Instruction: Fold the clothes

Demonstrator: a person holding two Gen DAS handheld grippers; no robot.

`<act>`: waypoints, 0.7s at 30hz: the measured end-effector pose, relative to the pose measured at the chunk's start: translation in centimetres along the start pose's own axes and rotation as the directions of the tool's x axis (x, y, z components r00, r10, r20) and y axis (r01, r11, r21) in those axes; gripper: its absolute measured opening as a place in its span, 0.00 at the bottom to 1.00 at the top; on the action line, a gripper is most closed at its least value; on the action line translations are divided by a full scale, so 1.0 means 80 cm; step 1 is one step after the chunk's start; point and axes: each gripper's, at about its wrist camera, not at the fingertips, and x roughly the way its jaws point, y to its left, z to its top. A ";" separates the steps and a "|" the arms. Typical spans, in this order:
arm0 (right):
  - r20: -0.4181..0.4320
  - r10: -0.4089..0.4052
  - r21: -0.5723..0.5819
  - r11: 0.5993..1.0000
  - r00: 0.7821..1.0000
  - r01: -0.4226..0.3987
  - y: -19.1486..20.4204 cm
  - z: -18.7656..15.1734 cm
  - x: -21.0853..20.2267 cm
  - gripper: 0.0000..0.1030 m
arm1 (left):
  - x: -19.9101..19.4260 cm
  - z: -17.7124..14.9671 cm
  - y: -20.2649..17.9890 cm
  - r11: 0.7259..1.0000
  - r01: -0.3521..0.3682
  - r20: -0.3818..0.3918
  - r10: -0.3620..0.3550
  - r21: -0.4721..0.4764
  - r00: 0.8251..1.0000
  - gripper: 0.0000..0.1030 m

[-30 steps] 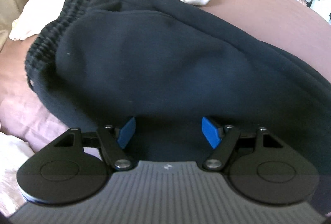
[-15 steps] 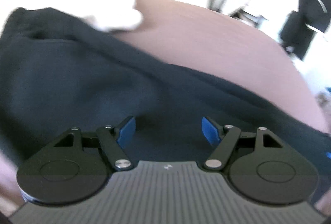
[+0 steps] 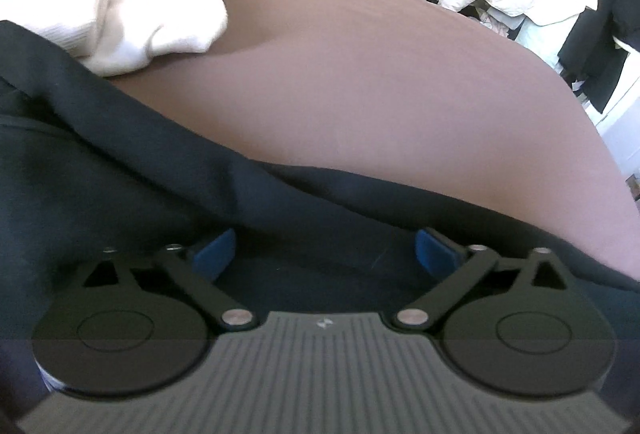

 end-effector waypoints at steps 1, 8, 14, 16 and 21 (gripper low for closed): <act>-0.007 0.001 -0.015 1.000 1.000 -0.001 -0.002 0.000 0.004 0.72 | 0.005 -0.001 -0.007 0.999 -0.023 0.005 0.023 0.030 1.000 1.00; 0.133 -0.116 -0.292 0.945 0.984 0.151 0.038 -0.015 -0.015 0.10 | -0.007 -0.037 -0.070 0.916 -0.235 0.184 0.183 0.325 0.966 0.02; 0.229 -0.038 -0.234 0.968 0.973 0.093 0.034 0.000 -0.038 0.09 | -0.041 -0.011 -0.077 0.940 -0.209 0.319 0.117 0.270 0.940 0.01; 0.256 -0.015 -0.217 0.973 0.967 0.073 0.033 0.006 -0.040 0.09 | -0.043 0.003 -0.088 0.935 -0.226 0.366 0.116 0.274 0.924 0.02; 0.158 -0.053 -0.103 0.992 0.986 0.070 0.015 0.007 -0.007 0.42 | 0.016 0.009 -0.091 0.924 -0.260 0.168 0.220 0.282 0.961 0.18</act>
